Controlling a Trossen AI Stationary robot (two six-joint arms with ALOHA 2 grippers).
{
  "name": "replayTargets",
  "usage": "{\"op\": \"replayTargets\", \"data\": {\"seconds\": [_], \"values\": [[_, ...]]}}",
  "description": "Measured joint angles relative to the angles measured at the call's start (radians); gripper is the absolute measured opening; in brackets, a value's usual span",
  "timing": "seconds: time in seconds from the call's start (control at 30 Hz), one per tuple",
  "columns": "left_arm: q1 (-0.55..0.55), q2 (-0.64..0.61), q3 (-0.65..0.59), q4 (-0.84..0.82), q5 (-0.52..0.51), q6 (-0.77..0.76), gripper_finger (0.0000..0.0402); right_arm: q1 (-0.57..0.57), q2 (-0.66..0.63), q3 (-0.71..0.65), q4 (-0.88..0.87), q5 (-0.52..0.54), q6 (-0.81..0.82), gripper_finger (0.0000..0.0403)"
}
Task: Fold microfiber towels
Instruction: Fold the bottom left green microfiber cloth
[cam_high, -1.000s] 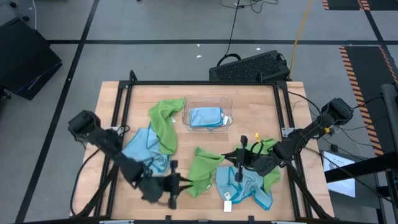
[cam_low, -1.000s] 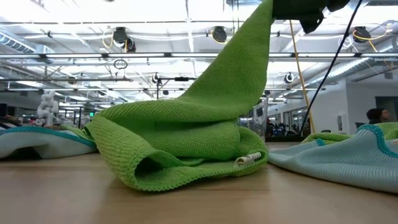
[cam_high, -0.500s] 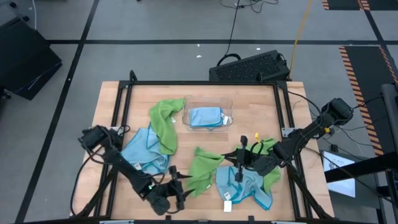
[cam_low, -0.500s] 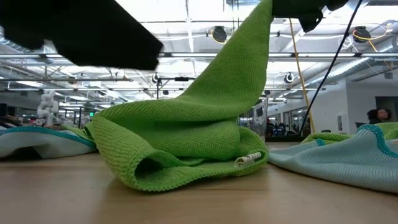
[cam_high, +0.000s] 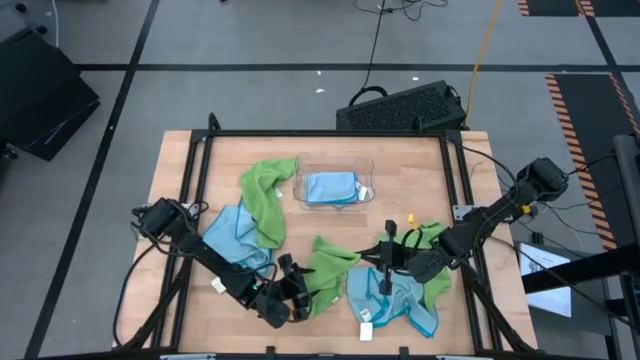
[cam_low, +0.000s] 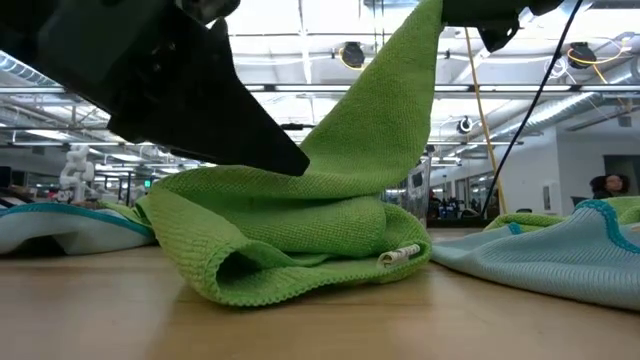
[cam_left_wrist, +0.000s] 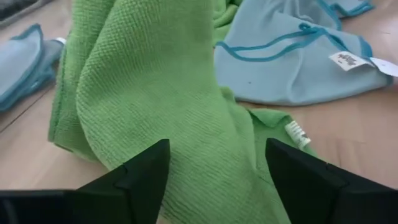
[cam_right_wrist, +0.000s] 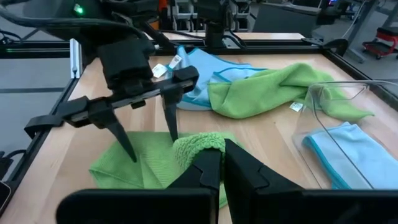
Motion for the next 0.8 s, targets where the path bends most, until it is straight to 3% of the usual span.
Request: {"op": "replayTargets", "data": {"seconds": [0.13, 0.23, 0.33, 0.53, 0.63, 0.8], "values": [[-0.002, 0.019, 0.000, -0.067, -0.028, -0.045, 0.0301, 0.000, 0.000, 0.000, 0.000, 0.000, 0.000, 0.0004], [0.009, 0.022, 0.001, -0.142, -0.037, -0.125, 0.0297, 0.002, 0.000, 0.000, 0.000, -0.001, 0.003, 0.0004], [0.018, 0.020, 0.000, -0.218, 0.018, -0.144, 0.0243, 0.002, 0.000, 0.000, 0.000, -0.003, 0.005, 0.0004], [0.008, -0.083, 0.000, -0.320, 0.026, 0.025, 0.0027, 0.002, 0.000, 0.000, 0.009, -0.048, 0.012, 0.0004], [0.002, -0.163, 0.000, -0.369, 0.008, 0.130, 0.0015, 0.002, 0.000, 0.000, 0.026, -0.116, 0.038, 0.0004], [-0.006, -0.315, 0.000, -0.427, 0.146, 0.459, 0.0006, 0.018, 0.000, 0.000, 0.102, -0.290, 0.043, 0.0004]]}}
